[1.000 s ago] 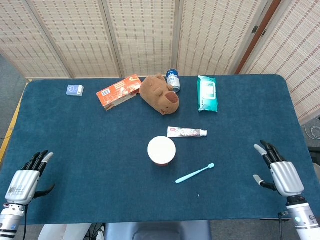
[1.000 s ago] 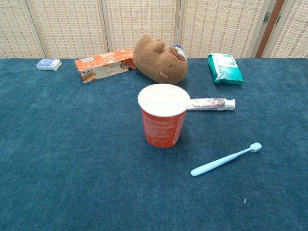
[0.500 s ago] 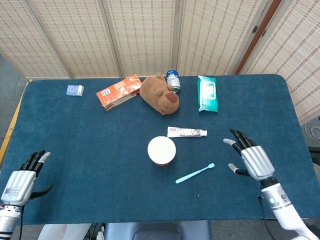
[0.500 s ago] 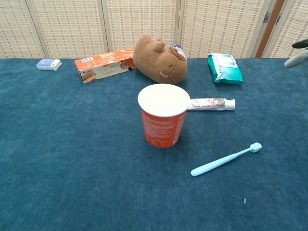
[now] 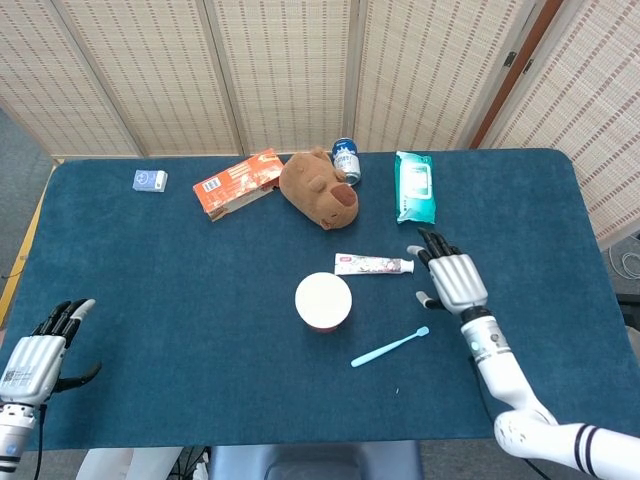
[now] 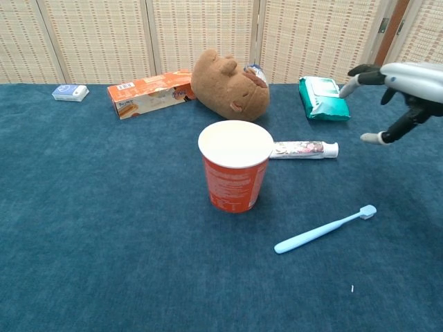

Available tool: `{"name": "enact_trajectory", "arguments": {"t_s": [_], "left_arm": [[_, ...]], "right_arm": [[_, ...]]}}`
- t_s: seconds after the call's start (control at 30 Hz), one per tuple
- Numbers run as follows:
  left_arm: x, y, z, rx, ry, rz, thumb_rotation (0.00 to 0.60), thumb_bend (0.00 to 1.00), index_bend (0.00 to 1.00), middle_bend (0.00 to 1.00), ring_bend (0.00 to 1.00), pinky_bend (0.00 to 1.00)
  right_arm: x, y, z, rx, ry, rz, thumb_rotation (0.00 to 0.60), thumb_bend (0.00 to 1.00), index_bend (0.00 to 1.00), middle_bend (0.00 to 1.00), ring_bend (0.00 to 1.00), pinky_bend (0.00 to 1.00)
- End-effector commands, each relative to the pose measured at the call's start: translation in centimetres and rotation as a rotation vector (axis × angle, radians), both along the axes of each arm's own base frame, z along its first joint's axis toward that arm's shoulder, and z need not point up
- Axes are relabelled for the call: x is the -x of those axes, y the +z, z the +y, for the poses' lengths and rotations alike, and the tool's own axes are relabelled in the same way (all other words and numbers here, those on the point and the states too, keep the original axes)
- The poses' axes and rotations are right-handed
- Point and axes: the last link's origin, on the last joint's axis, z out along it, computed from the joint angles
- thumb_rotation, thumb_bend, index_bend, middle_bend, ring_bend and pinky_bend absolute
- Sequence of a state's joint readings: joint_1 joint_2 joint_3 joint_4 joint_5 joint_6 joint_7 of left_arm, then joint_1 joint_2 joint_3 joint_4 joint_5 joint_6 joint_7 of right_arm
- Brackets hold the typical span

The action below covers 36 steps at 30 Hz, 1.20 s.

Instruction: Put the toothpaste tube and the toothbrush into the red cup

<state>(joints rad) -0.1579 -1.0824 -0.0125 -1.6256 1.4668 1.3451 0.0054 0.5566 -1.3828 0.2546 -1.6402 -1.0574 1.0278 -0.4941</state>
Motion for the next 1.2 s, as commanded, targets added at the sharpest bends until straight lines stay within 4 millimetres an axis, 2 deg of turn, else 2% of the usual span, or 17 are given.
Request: {"name": "enact_trajectory", "arguments": {"t_s": [0.03, 0.23, 0.53, 0.8, 1.2], "left_arm": [[0.1, 0.4, 0.2, -0.006, 0.002, -0.008, 0.600, 0.22, 0.02, 0.11, 0.07, 0.25], [0.5, 0.8, 0.5, -0.004, 0.016, -0.031, 0.600, 0.22, 0.02, 0.12, 0.07, 0.25], [1.2, 1.3, 1.0, 0.001, 0.041, -0.065, 0.600, 0.22, 0.02, 0.12, 0.07, 0.25], [1.8, 1.7, 1.5, 0.006, 0.066, -0.089, 0.600, 0.22, 0.02, 0.12, 0.08, 0.25], [2.1, 2.0, 1.8, 0.006, 0.081, -0.107, 0.600, 0.22, 0.02, 0.12, 0.08, 0.25]], "right_arm": [[-1.7, -2.4, -2.5, -0.006, -0.001, 0.038, 0.600, 0.17, 0.24, 0.04, 0.00, 0.27], [-2.6, -5.6, -4.9, -0.023, -0.020, 0.078, 0.600, 0.17, 0.24, 0.04, 0.00, 0.27], [-3.1, -9.8, -7.0, -0.062, -0.047, 0.110, 0.600, 0.17, 0.24, 0.05, 0.00, 0.27], [-3.9, -11.6, -7.8, -0.075, -0.051, 0.107, 0.600, 0.17, 0.25, 0.05, 0.00, 0.27], [-5.4, -13.0, -8.3, -0.090, -0.043, 0.106, 0.600, 0.18, 0.33, 0.05, 0.00, 0.27]]}}
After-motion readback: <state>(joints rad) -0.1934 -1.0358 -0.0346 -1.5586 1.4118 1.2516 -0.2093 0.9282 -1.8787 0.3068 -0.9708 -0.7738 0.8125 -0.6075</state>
